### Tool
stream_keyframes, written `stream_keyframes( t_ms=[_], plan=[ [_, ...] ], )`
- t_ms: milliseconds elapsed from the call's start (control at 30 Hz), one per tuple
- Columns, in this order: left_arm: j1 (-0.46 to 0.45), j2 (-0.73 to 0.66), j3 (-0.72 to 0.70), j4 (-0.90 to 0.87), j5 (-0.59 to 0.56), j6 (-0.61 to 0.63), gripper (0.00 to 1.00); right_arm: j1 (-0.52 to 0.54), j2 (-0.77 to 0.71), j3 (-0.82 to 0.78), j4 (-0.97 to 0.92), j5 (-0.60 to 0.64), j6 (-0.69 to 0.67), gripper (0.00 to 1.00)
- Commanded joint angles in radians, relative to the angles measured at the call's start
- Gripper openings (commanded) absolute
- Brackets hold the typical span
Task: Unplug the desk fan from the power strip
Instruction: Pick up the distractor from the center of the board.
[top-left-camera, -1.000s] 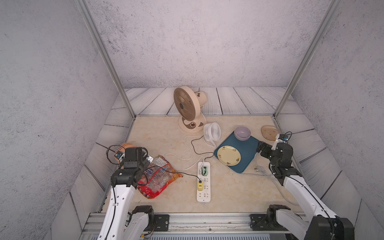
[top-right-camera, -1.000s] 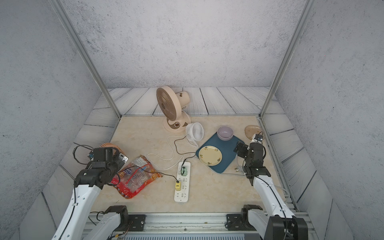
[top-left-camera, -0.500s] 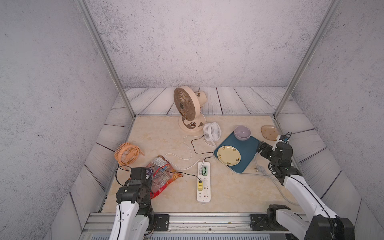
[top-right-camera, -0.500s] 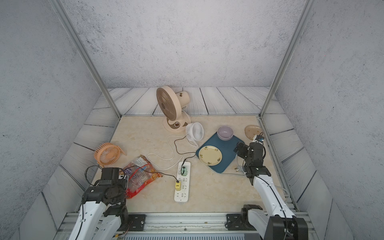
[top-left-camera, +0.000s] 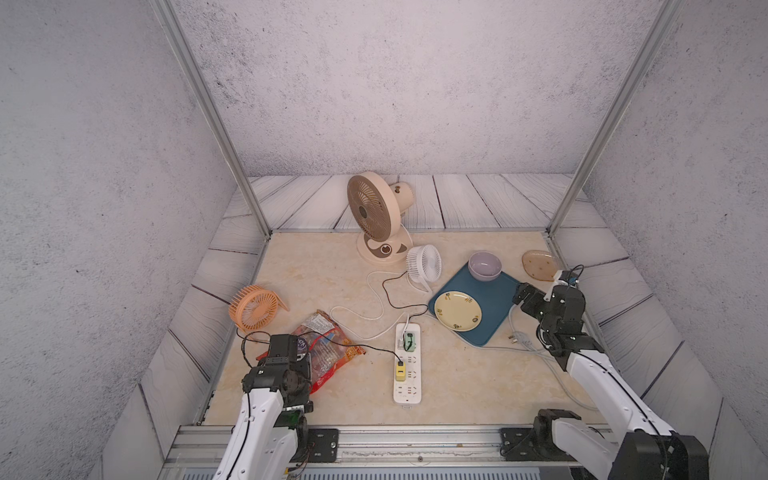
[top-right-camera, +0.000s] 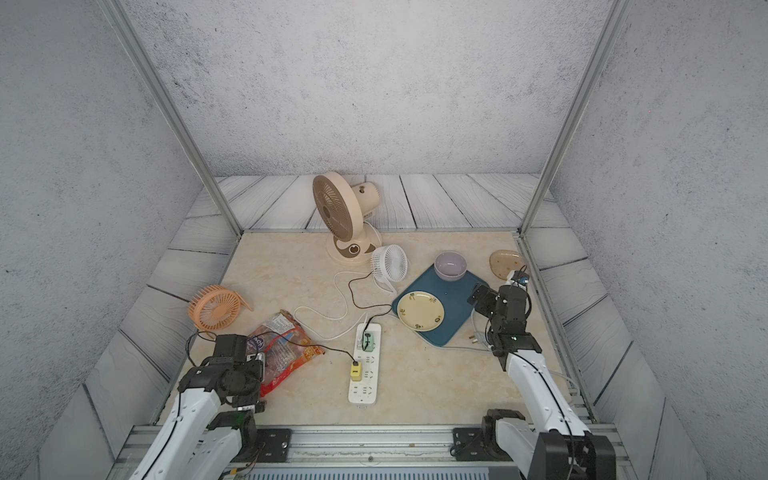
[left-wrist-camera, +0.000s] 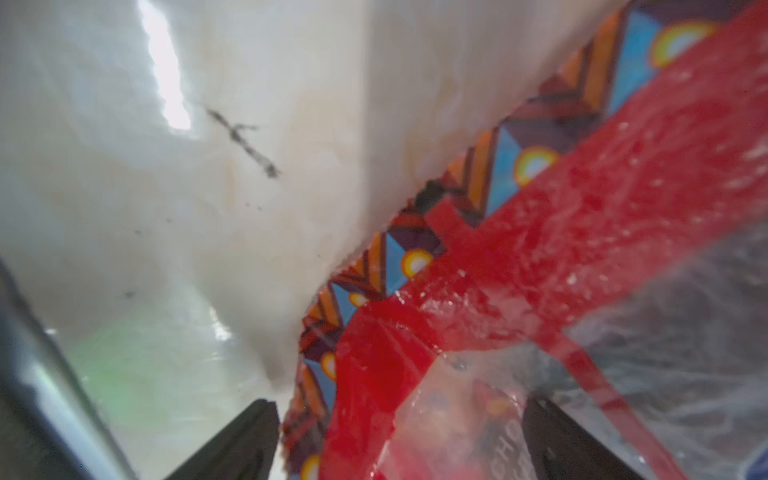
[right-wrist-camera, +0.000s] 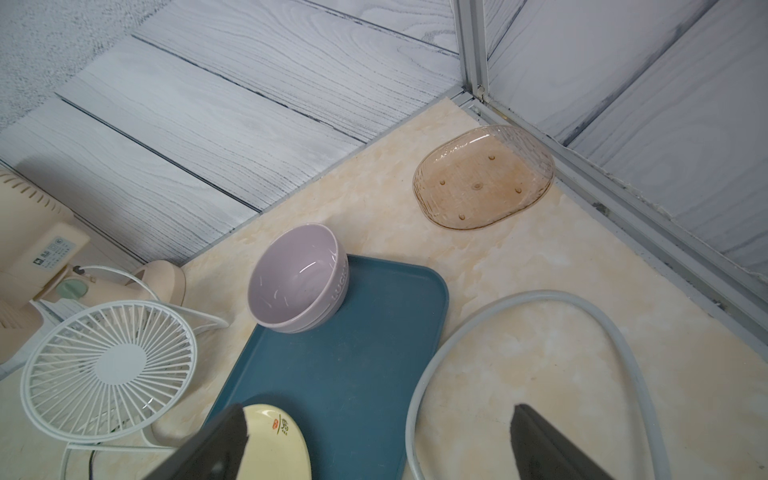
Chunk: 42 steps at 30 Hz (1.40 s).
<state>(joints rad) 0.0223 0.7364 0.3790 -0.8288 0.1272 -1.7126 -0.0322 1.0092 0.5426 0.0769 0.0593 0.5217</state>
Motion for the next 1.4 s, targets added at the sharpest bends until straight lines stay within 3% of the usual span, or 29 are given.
stream_keyframes(
  t_ms=[0,100,267,400,533,633,1033,1367],
  plan=[
    [0.007,0.039,-0.009,0.109,0.037,-0.018,0.99,-0.002,0.007,-0.009,0.019,0.019,-0.001,0.99],
    [0.007,0.068,-0.011,0.142,0.036,-0.027,0.93,-0.002,0.015,-0.002,0.021,0.020,-0.001,0.99],
    [0.008,0.062,0.007,0.110,0.005,-0.031,0.58,-0.002,0.034,0.013,0.023,0.021,-0.003,0.99],
    [0.007,0.019,0.075,-0.034,-0.075,-0.017,0.29,-0.002,0.051,0.024,0.024,0.020,-0.003,0.99],
    [0.007,-0.017,0.158,-0.175,-0.167,-0.009,0.10,-0.002,0.070,0.036,0.027,0.019,0.003,0.99],
    [0.008,-0.018,0.214,-0.249,-0.203,-0.006,0.01,-0.002,0.088,0.047,0.027,0.016,0.009,0.99],
    [0.008,0.185,0.608,-0.646,-0.391,0.046,0.00,-0.002,0.140,0.092,0.015,0.049,0.031,0.99],
    [0.008,0.247,0.879,-0.761,-0.561,0.194,0.00,-0.002,0.171,0.118,0.014,0.089,0.046,0.99]
  ],
)
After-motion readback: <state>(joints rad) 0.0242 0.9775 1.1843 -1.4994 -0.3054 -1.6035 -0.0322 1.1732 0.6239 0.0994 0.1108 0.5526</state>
